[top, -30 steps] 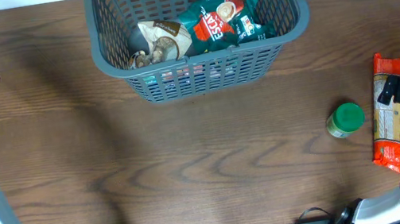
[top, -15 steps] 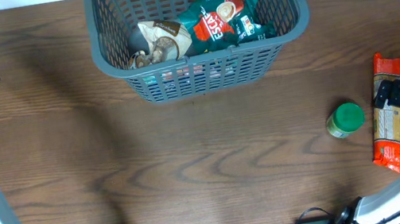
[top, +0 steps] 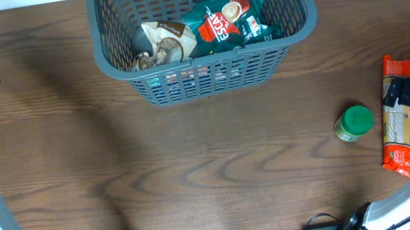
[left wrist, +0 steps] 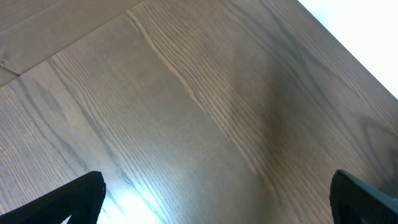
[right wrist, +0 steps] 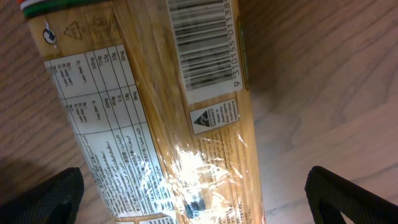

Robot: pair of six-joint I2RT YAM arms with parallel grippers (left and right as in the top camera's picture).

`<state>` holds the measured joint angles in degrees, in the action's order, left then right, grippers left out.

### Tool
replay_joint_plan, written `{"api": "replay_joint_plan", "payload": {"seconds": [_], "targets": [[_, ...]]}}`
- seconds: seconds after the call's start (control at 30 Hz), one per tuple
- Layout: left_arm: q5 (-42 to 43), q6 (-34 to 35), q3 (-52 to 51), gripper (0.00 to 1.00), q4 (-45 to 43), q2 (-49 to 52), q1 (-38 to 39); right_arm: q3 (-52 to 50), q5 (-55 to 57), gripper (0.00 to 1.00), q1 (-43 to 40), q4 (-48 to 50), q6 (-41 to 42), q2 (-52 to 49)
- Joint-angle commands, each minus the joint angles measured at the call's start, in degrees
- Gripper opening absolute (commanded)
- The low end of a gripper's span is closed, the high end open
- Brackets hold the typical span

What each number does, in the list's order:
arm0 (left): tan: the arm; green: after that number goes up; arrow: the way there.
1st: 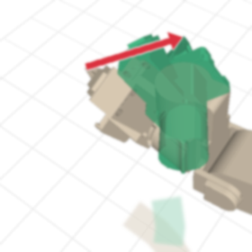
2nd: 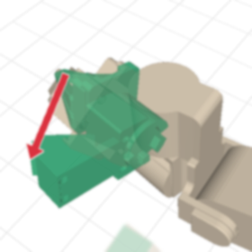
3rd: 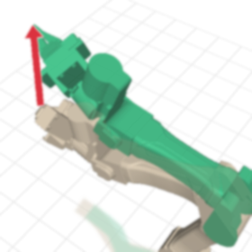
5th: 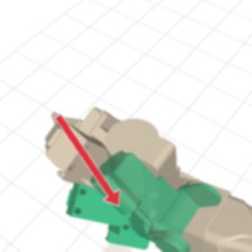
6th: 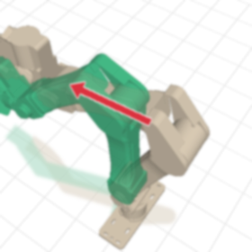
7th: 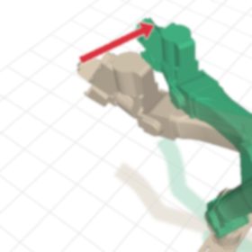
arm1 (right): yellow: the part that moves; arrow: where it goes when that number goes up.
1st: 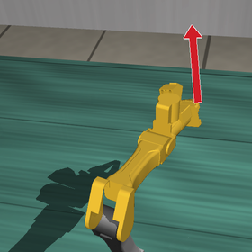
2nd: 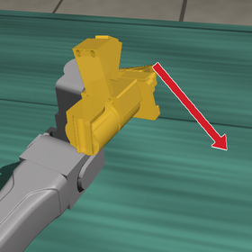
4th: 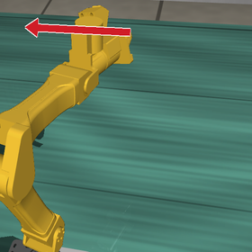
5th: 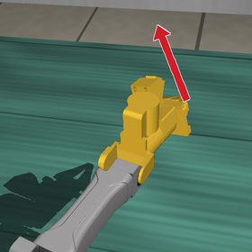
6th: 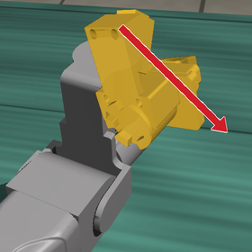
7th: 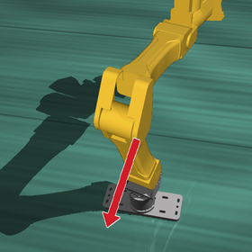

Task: Pack container
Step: 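Lower the right gripper over the spaghetti pack and grasp it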

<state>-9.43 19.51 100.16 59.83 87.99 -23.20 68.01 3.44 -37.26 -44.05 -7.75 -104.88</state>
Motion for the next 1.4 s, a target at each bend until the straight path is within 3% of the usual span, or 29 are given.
{"api": "replay_joint_plan", "payload": {"seconds": [0.0,0.93,1.03,1.1,1.17,1.2,1.27,1.33,1.37], "targets": [[-0.7,0.33,-0.17,0.99,0.15,-0.07,-0.24,0.24,-0.02,0.99,0.5,0.26,1.09,-0.26],[-0.7,0.33,-0.17,0.99,0.15,-0.07,-0.24,-0.42,-3.08,0.96,0.61,0.2,3.48,-9.64],[-0.7,0.33,-0.17,0.99,0.15,-0.07,-0.24,-0.42,-3.02,0.87,0.59,0.11,4.15,-10.05],[-0.7,0.33,-0.17,0.99,0.15,-0.07,-0.24,-0.42,-3.04,0.67,0.59,-0.09,4.31,-10.16],[-0.7,0.33,-0.17,0.99,0.15,-0.07,-0.24,-0.42,-2.99,0.34,0.59,-0.28,4.31,-10.21],[-0.7,0.33,-0.17,0.99,0.15,-0.07,-0.24,-0.42,-2.86,0.25,0.59,-0.35,4.31,-10.21],[-0.7,0.33,-0.17,0.99,0.15,-0.07,-0.24,-0.42,-2.82,0.17,0.59,-0.7,4.28,-10.21],[-0.7,0.33,-0.17,0.99,0.15,-0.07,-0.24,-0.42,-2.84,0.01,0.59,-1.22,4.31,-10.21],[-0.7,0.33,-0.17,0.99,0.15,-0.07,-0.24,-0.42,-2.84,0.01,0.59,-1.57,4.35,-10.21]]}}
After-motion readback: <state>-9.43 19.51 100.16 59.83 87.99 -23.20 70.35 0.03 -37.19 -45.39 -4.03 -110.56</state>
